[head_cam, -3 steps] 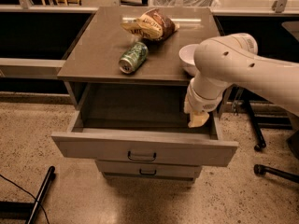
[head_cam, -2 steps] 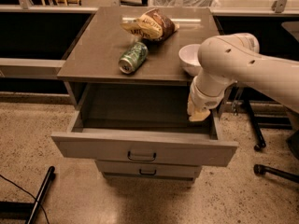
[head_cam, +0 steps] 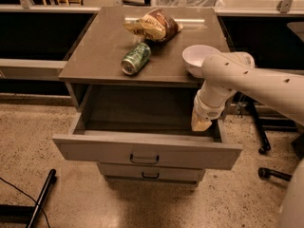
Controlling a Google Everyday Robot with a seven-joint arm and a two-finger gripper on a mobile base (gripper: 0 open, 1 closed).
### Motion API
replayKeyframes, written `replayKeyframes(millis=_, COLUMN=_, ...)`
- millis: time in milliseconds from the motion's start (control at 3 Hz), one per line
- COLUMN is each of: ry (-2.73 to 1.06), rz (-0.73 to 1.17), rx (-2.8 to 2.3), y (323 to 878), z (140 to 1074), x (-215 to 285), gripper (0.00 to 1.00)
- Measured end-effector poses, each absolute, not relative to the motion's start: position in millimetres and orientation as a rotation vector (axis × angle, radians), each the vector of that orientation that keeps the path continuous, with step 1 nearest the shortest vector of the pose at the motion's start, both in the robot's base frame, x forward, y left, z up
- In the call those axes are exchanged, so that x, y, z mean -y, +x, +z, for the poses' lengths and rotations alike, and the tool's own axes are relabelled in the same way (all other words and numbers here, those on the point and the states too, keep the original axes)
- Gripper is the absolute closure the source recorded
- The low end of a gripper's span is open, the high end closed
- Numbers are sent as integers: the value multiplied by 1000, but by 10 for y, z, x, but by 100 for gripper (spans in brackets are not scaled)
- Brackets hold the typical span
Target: Open top drawer
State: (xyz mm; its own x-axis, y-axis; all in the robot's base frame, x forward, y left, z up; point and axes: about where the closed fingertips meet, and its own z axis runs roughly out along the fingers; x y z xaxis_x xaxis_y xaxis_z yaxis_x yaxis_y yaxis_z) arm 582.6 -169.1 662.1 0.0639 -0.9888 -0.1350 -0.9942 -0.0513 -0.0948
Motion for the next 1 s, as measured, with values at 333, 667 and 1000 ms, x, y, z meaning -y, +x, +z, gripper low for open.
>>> replayKeyframes(millis=333, ry=-2167, rz=109, rx=-2069, y=5737, z=6394, x=1647, gripper=73)
replayKeyframes(millis=667, ry=-2162, rz=160, rx=-2083, y=5560, z=6314, x=1621, gripper=54)
replayKeyframes(millis=1000, ry=-2163, rz=164, rx=-2084, y=5544, z=6304, x=1620, gripper=35)
